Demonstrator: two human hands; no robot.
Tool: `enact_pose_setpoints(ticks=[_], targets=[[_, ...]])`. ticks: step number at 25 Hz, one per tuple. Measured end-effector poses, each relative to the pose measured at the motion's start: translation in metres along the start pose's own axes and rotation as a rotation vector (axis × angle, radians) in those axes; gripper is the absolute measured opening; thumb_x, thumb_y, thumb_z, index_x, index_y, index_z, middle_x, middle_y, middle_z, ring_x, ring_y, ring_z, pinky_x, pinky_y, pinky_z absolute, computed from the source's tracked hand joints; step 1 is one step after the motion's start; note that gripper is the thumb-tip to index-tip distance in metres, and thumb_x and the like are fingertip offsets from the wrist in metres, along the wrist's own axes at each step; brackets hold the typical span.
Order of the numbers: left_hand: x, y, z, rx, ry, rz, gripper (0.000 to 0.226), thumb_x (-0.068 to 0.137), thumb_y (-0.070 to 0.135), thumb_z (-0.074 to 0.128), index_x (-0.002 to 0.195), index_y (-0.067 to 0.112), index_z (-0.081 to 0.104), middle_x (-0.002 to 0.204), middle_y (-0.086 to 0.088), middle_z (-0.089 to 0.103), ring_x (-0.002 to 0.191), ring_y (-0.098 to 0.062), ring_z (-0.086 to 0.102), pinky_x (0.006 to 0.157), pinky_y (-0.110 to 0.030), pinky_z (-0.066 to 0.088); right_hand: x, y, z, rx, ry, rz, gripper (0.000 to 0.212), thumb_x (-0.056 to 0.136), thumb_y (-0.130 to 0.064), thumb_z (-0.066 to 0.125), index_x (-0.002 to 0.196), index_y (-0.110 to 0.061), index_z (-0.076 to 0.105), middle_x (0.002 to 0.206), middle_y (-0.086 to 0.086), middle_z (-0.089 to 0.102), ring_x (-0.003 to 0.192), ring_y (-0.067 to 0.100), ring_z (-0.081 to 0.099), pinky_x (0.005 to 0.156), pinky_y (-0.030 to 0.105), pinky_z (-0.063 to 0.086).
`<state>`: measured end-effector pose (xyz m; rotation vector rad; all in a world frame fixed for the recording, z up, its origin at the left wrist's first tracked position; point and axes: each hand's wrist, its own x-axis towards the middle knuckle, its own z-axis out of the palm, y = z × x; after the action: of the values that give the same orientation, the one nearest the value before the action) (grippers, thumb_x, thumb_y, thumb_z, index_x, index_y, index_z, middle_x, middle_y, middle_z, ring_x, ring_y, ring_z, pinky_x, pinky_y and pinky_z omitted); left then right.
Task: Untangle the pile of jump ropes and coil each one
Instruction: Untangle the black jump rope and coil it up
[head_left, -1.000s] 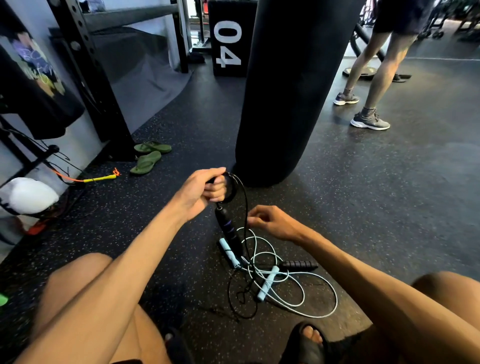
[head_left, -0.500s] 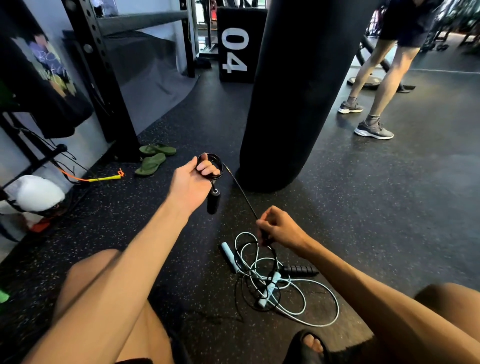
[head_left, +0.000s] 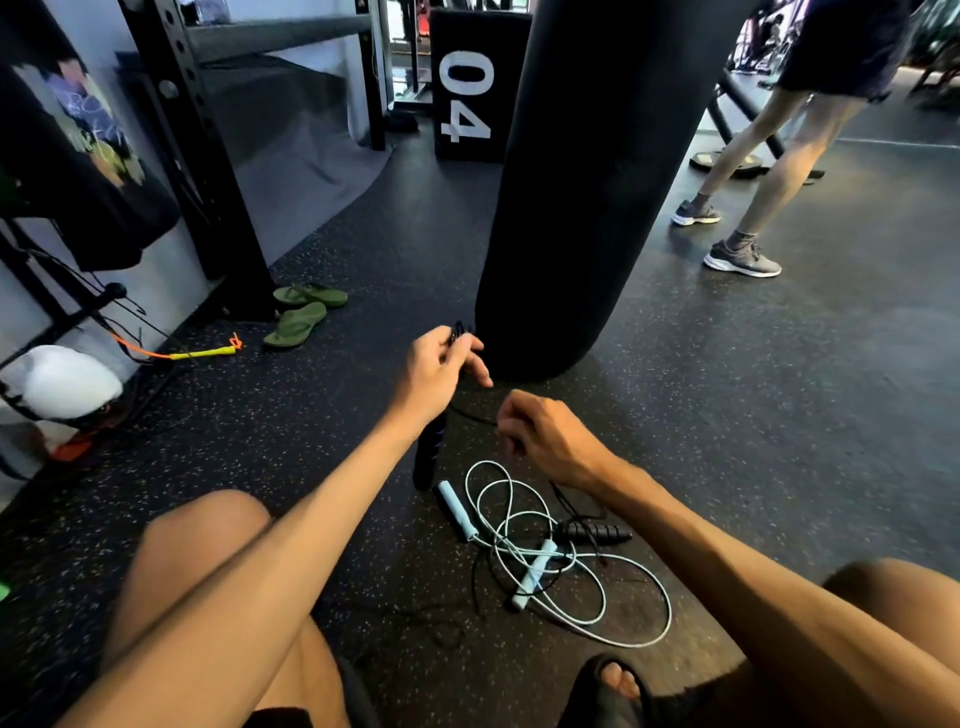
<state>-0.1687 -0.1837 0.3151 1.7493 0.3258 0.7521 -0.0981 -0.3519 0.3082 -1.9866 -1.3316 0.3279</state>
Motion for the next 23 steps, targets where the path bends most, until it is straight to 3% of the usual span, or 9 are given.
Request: enact_pose_setpoints(ticks=[5,9,11,13,15,17,20,23], targets=[[-0.012,0.003,0.004,0.432,-0.267,-0.02,0.023,0.098,0.016,0.05,0.082,0.009,0.064,0.061,-0.005,0.07,0.052,0.0,0.06,0.061,-0.021,0.045,0.003,-0.004,-0.027,0.007,0.113,-0.042,0.02,0.098,-0.006,0.049,0.08,-0.013,0.054,0.063,0.005,0.062,0.051,0.01,0.054,0.055,0.024,0.046],[-0.011,0.012,0.007,0.348,-0.464,-0.184,0.045,0.102,0.034,0.044,0.064,0.012,0.057,0.043,0.011,0.046,0.04,-0.002,0.039,0.049,-0.02,0.034,0.006,0.003,-0.043,-0.108,0.107,-0.072,0.017,0.098,-0.011,0.052,0.082,-0.015,0.054,0.061,-0.007,0.058,0.052,0.007,0.056,0.055,0.018,0.044],[-0.013,0.016,0.005,0.287,-0.516,-0.241,0.049,0.098,0.042,0.05,0.056,0.017,0.047,0.046,0.007,0.037,0.041,-0.008,0.033,0.045,-0.018,0.03,0.005,0.012,-0.047,-0.151,0.056,-0.051,0.016,0.097,-0.016,0.057,0.082,-0.018,0.053,0.061,-0.007,0.06,0.052,0.003,0.056,0.056,0.019,0.045],[-0.016,0.015,0.003,0.092,-0.532,-0.323,0.05,0.096,0.037,0.058,0.053,0.021,0.038,0.049,0.003,0.027,0.043,-0.012,0.025,0.045,-0.021,0.025,0.003,0.019,-0.048,-0.17,-0.031,0.0,0.01,0.094,-0.015,0.061,0.086,-0.017,0.056,0.069,-0.002,0.068,0.058,0.009,0.06,0.059,0.022,0.048],[-0.015,0.014,0.001,-0.08,-0.478,-0.401,0.05,0.097,0.031,0.057,0.054,0.023,0.032,0.049,0.005,0.021,0.042,-0.011,0.019,0.044,-0.023,0.021,-0.001,0.026,-0.045,-0.22,-0.096,0.033,0.009,0.091,-0.009,0.062,0.089,-0.017,0.06,0.081,0.002,0.073,0.068,0.014,0.066,0.066,0.027,0.052],[-0.011,0.014,-0.001,-0.209,-0.34,-0.466,0.048,0.099,0.028,0.053,0.058,0.023,0.029,0.045,0.007,0.018,0.038,-0.01,0.017,0.043,-0.024,0.018,-0.005,0.034,-0.044,-0.194,-0.109,0.113,0.016,0.094,-0.004,0.055,0.086,-0.017,0.06,0.084,0.006,0.074,0.068,0.017,0.071,0.059,0.029,0.055],[-0.001,0.01,-0.019,-0.357,-0.067,-0.521,0.047,0.099,0.025,0.052,0.06,0.023,0.026,0.041,0.009,0.016,0.034,-0.008,0.015,0.041,-0.021,0.016,-0.01,0.044,-0.054,-0.017,-0.019,0.19,0.018,0.1,-0.006,0.049,0.087,-0.007,0.063,0.074,0.005,0.073,0.049,0.013,0.066,0.043,0.023,0.046],[0.003,-0.001,-0.037,-0.323,0.098,-0.565,0.046,0.098,0.023,0.054,0.061,0.023,0.026,0.041,0.009,0.016,0.034,-0.009,0.015,0.042,-0.023,0.016,-0.012,0.04,-0.068,0.167,0.073,0.156,0.018,0.1,-0.013,0.054,0.092,-0.002,0.065,0.056,-0.011,0.063,0.046,0.002,0.053,0.046,0.015,0.04]])
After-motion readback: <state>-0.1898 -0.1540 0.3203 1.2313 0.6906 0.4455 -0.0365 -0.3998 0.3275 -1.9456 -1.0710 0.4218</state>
